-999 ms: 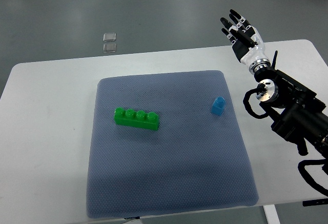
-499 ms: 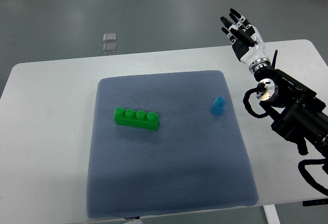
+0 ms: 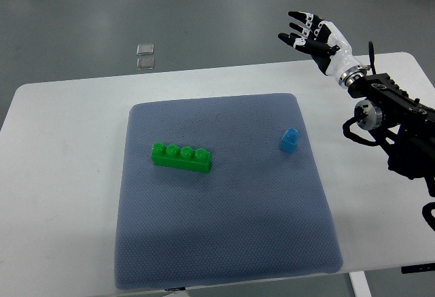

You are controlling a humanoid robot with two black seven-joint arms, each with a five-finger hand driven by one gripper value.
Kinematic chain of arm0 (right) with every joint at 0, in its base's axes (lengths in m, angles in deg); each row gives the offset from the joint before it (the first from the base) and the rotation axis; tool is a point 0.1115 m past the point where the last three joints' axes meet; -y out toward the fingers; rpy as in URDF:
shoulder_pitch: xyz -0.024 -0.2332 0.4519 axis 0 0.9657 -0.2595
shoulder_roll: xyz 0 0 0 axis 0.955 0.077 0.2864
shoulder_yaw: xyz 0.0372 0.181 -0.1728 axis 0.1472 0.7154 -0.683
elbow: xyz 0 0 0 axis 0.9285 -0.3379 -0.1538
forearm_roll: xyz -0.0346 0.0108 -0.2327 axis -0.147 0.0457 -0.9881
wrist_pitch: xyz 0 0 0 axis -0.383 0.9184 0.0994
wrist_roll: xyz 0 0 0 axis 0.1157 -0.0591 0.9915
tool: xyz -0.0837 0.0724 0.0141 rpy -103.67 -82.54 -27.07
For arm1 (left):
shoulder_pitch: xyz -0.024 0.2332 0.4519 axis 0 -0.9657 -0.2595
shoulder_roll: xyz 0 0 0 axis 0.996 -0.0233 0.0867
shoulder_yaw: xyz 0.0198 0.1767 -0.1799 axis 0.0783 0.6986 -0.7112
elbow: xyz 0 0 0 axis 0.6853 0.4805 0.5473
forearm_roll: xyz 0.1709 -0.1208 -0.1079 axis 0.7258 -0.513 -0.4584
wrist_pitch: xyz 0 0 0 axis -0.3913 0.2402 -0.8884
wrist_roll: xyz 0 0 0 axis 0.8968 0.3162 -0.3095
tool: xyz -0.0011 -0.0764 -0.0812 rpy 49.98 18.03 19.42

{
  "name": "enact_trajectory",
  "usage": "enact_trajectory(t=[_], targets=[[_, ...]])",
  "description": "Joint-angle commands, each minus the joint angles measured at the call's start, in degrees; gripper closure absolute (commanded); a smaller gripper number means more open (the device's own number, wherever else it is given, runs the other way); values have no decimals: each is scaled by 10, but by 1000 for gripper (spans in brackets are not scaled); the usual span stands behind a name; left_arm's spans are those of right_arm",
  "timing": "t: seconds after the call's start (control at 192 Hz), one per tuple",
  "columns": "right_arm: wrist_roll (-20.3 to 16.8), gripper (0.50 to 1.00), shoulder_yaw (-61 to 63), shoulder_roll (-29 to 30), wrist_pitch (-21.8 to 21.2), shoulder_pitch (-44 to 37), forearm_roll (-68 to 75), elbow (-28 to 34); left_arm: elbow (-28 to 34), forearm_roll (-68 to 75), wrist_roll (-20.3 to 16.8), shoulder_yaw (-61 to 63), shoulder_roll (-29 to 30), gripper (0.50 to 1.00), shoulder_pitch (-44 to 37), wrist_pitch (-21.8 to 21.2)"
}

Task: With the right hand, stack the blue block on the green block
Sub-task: 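Reach the right hand forward over the small blue block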

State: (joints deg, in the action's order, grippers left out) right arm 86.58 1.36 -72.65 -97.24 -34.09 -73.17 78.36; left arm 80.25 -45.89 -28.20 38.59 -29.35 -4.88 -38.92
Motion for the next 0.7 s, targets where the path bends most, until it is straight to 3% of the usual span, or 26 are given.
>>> enact_trajectory(t=[0.0,0.338,0.697], targets=[[0,581,-28,-33,-2,-6,-80,28,0,0,0,0,0,500,0,0],[-1,581,-114,-130,-54,-69,-371,161,0,0,0,0,0,500,0,0],[9,581,-153,-148,-98,-115,-578,188,0,0,0,0,0,500,0,0]])
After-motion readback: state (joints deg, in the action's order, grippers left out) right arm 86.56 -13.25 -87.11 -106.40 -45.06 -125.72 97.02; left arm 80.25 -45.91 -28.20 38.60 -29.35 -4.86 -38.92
